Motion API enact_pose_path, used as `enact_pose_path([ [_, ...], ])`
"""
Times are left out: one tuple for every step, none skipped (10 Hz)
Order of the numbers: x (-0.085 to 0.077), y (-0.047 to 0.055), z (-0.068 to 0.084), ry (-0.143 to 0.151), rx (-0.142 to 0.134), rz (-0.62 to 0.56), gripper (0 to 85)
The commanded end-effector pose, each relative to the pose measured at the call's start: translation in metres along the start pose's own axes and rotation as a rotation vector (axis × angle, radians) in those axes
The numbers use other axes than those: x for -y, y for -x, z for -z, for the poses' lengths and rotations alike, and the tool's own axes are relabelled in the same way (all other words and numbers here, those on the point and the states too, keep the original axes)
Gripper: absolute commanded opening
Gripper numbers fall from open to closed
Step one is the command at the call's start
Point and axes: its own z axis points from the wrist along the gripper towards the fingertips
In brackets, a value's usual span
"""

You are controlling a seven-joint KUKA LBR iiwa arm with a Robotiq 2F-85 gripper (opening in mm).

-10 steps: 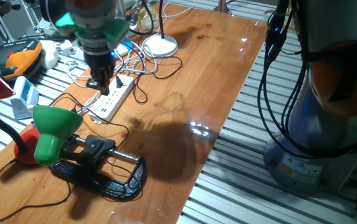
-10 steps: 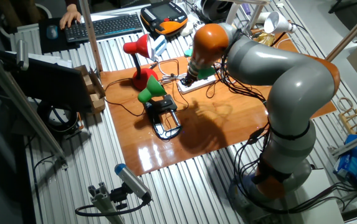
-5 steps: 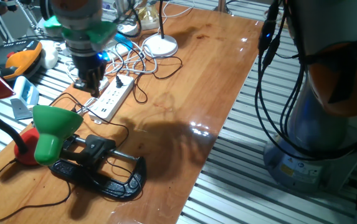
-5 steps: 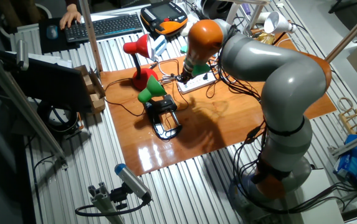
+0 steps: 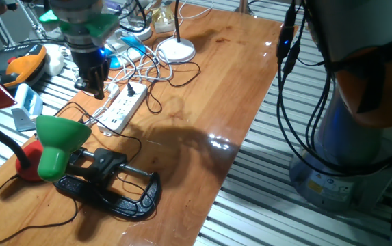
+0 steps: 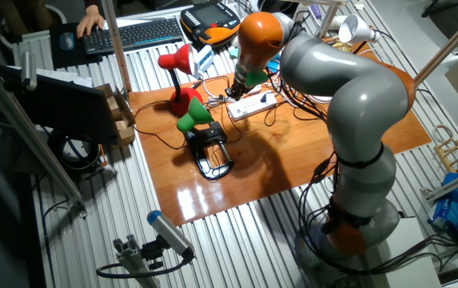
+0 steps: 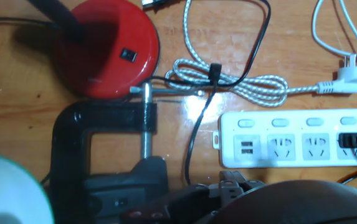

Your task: Plug in the power cord of the desk lamp, turn on the socket, and light up the desk lamp

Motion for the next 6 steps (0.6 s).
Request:
enact_pose_path([
  [-0.0009,0.0016,-0.0015,-0.001,-0.001,-0.005,0.0],
  [-0.0029,0.0019,-0.0025,-0.005,0.000,-0.009,0.0],
  [-0.0037,0.0019,-0.0023,-0.007,0.000,-0.011,0.0],
  [-0.0037,0.0019,-0.0023,-0.005,-0.003,0.001,0.0],
  [-0.0037,0.0019,-0.0023,-0.004,0.010,0.016,0.0],
  [-0.0037,0.0019,-0.0023,-0.004,0.016,0.023,0.0],
])
